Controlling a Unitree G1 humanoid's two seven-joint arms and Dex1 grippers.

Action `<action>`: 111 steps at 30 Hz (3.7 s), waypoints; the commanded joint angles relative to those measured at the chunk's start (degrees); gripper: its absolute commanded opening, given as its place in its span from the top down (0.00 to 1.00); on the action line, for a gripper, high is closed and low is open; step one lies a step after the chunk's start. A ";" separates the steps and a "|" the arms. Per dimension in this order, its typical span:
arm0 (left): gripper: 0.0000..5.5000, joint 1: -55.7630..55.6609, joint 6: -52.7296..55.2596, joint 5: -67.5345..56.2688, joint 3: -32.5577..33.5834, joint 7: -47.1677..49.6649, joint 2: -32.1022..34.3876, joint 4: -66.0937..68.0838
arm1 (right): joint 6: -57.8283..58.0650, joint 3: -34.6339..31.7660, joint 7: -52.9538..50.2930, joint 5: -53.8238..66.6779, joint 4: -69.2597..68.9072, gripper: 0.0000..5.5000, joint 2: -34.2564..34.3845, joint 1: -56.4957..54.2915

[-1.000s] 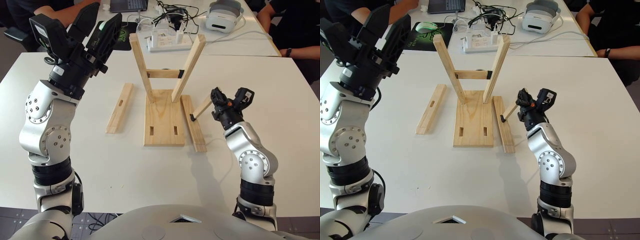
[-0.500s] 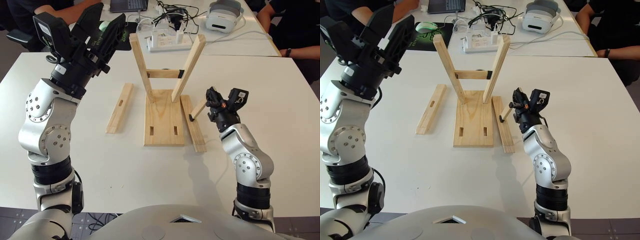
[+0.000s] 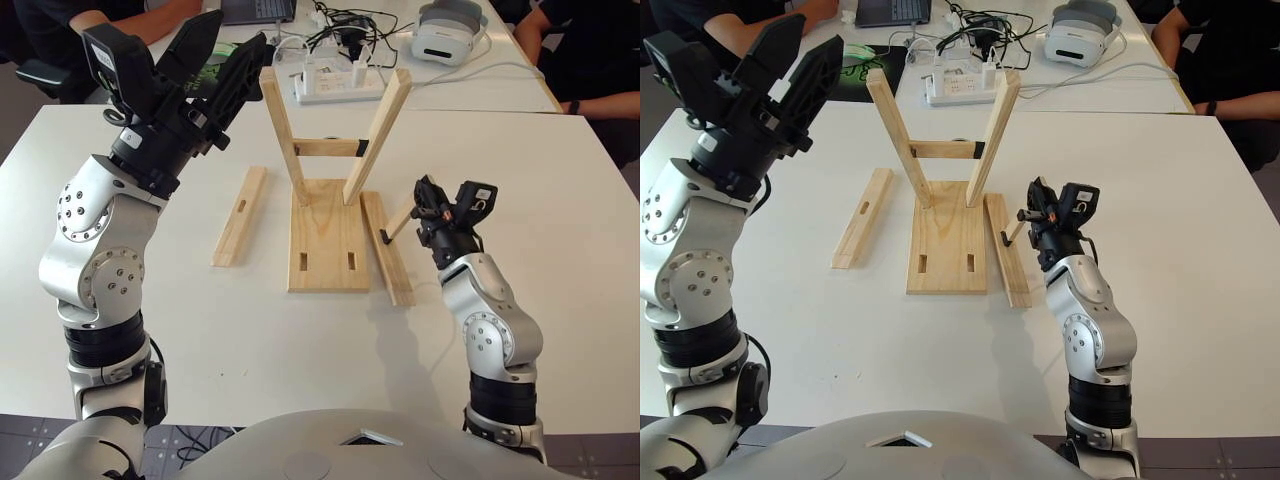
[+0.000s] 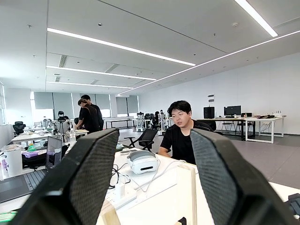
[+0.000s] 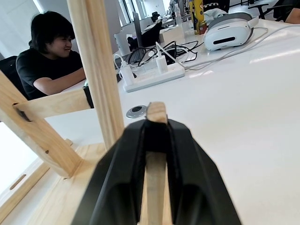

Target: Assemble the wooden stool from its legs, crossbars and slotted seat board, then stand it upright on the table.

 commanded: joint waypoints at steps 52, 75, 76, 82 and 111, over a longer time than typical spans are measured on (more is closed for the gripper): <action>0.49 1.02 3.71 -1.58 1.25 2.68 1.69 -4.78 | 4.39 11.03 10.29 -19.54 -0.19 0.92 -7.84 14.91; 0.49 0.27 1.15 0.67 0.36 2.72 0.58 -3.94 | 22.67 10.09 11.96 -17.44 6.15 0.92 -6.54 -3.57; 0.49 0.20 1.15 0.69 0.39 2.75 0.51 -3.87 | 22.66 9.99 11.97 -17.46 6.38 0.92 -6.48 -3.59; 0.49 0.60 0.98 0.92 0.16 3.20 0.16 -4.34 | 23.03 9.45 12.00 -17.65 11.96 0.92 -5.42 -7.69; 0.49 0.58 0.11 1.23 0.27 2.61 0.35 -3.67 | 19.61 8.43 12.51 -18.11 11.66 0.92 -4.15 -3.77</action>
